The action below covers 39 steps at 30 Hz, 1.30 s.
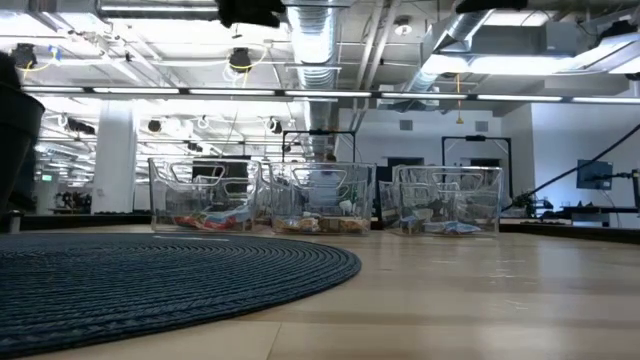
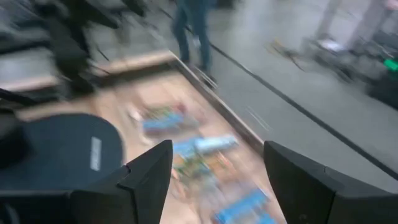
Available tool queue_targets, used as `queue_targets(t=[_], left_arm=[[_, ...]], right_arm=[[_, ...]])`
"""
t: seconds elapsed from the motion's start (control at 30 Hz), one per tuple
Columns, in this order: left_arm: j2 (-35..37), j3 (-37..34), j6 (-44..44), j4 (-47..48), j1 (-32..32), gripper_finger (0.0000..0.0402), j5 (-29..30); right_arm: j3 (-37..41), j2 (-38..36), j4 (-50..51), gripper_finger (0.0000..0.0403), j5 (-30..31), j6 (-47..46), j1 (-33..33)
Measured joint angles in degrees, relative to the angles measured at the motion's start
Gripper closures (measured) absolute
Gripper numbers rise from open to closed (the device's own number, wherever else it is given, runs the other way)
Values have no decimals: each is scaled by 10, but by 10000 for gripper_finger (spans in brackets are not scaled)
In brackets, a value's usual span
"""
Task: Pick and place Granola Bars by type
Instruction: Return to Home Position
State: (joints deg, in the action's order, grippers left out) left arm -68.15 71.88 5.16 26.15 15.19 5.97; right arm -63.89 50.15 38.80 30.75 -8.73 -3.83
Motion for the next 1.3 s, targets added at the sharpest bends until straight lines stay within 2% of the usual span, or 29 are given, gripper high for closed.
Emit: queue_targets(t=[0.2,0.37,0.53,0.83,0.97,1.07,1.3], left_arm=[[157,-203,-34,-178,40,182,-100],[255,-330,-96,-257,42,182,-88],[345,-416,-144,-303,41,182,-72],[484,-502,-190,-304,41,182,-36],[544,-534,-215,-297,41,182,-37],[588,-556,-229,-293,41,182,-38],[675,-575,-250,-233,41,182,-36]], right_arm=[[140,-96,-218,159,-170,66,51],[243,-152,-306,159,-280,21,117],[326,-169,-420,159,-383,-11,158],[426,-168,-548,159,-414,-33,174],[502,-171,-679,159,-413,-42,161],[559,-199,-759,159,-398,-51,155],[631,-284,-775,159,-353,-63,135]])
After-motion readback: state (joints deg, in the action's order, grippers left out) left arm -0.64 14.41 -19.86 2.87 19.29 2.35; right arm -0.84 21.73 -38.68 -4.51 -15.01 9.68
